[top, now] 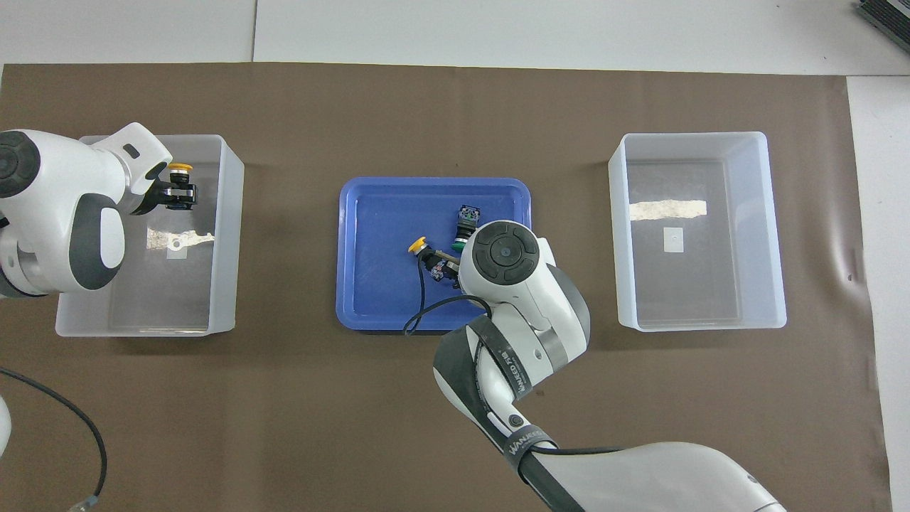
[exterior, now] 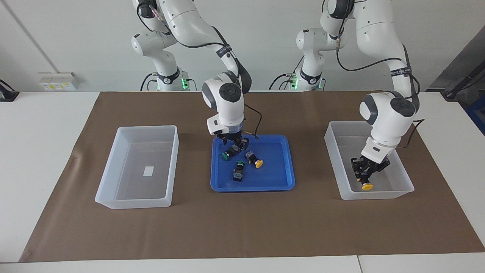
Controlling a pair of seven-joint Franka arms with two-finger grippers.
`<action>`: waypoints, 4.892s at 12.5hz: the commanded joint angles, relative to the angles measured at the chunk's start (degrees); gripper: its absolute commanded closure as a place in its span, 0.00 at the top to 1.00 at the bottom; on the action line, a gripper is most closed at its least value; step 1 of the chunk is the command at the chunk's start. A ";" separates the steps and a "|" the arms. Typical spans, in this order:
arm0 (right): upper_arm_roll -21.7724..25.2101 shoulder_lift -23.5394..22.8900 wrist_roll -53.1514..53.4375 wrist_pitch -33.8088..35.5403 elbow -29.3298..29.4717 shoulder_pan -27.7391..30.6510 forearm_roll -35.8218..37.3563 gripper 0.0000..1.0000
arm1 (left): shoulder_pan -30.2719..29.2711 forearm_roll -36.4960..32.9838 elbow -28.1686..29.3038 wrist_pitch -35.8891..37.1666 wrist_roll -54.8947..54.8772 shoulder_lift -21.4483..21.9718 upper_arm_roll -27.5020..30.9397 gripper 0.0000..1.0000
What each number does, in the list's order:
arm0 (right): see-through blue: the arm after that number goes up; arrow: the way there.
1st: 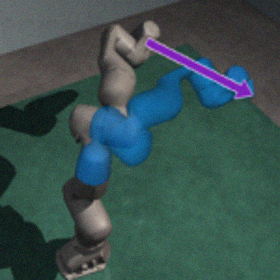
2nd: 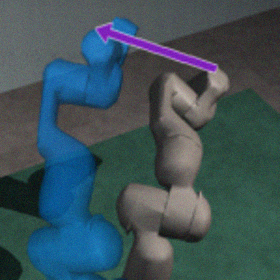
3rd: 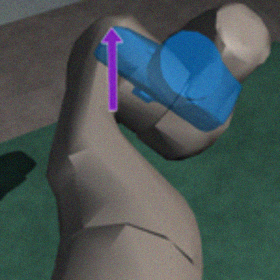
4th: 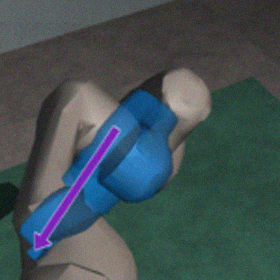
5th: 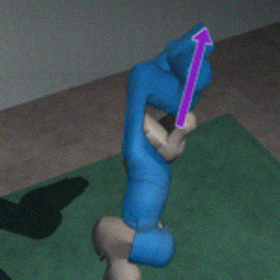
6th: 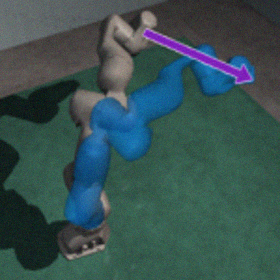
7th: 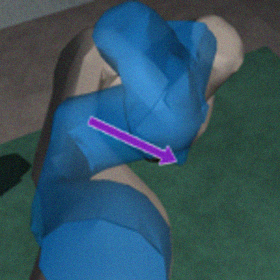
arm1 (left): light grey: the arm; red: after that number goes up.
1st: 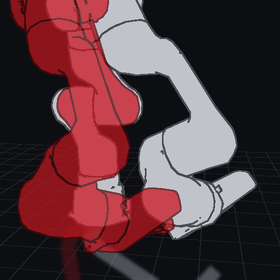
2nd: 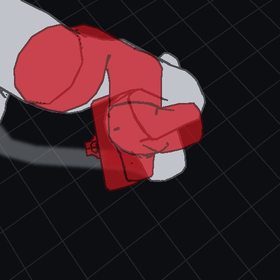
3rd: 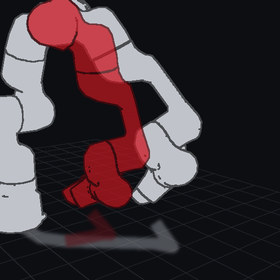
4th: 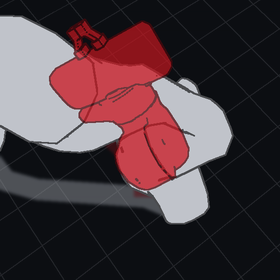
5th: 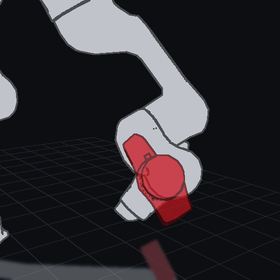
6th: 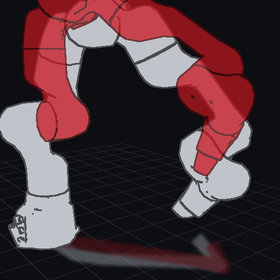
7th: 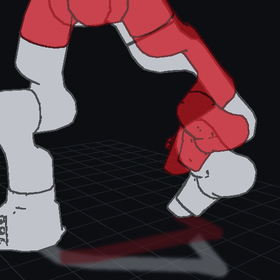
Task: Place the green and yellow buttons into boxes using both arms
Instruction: 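Release the yellow button in the box while the right gripper grasps green, then release the green button in the box while the left gripper reaches the tray, then grasp a second yellow button while the right gripper returns to the tray, then carry the yellow button to its box while the right gripper grasps green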
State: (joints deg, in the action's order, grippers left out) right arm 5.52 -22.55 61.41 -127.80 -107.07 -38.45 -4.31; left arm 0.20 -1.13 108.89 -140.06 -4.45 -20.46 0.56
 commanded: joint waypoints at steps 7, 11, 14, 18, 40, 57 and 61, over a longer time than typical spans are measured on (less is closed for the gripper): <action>-0.25 -0.22 -1.12 -1.49 0.36 0.30 0.88 0.00 | -0.64 -0.71 1.58 -4.70 -0.74 0.77 -0.64 1.00; 0.37 9.25 -3.39 5.44 1.25 5.39 0.88 0.00 | -0.11 -0.71 1.23 1.70 -0.65 8.13 -0.64 1.00; 0.63 15.93 -15.73 9.40 1.77 14.06 1.06 0.00 | 2.51 -0.71 -0.52 10.12 0.84 11.84 -0.99 1.00; 0.54 19.21 -42.81 12.94 -0.15 28.57 0.88 0.00 | 9.98 -0.71 -0.44 12.45 17.32 12.46 -1.08 1.00; -0.07 15.86 -53.51 3.15 -3.43 33.63 -1.85 1.00 | 38.30 0.17 2.46 -3.99 71.60 -1.34 -1.35 0.66; -0.25 -10.29 -20.37 3.98 23.73 6.11 1.59 1.00 | 18.90 -0.01 -1.05 18.77 29.89 12.81 -1.00 0.00; -0.25 -13.39 -20.01 -2.00 23.57 4.53 4.12 1.00 | 9.05 0.08 -2.55 19.04 16.44 12.11 -1.08 0.00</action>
State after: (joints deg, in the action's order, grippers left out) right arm 5.08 -34.51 40.48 -128.86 -85.40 -33.71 -2.40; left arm 12.42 -1.08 108.25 -122.67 17.10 -7.45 0.17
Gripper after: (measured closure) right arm 0.000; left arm 0.590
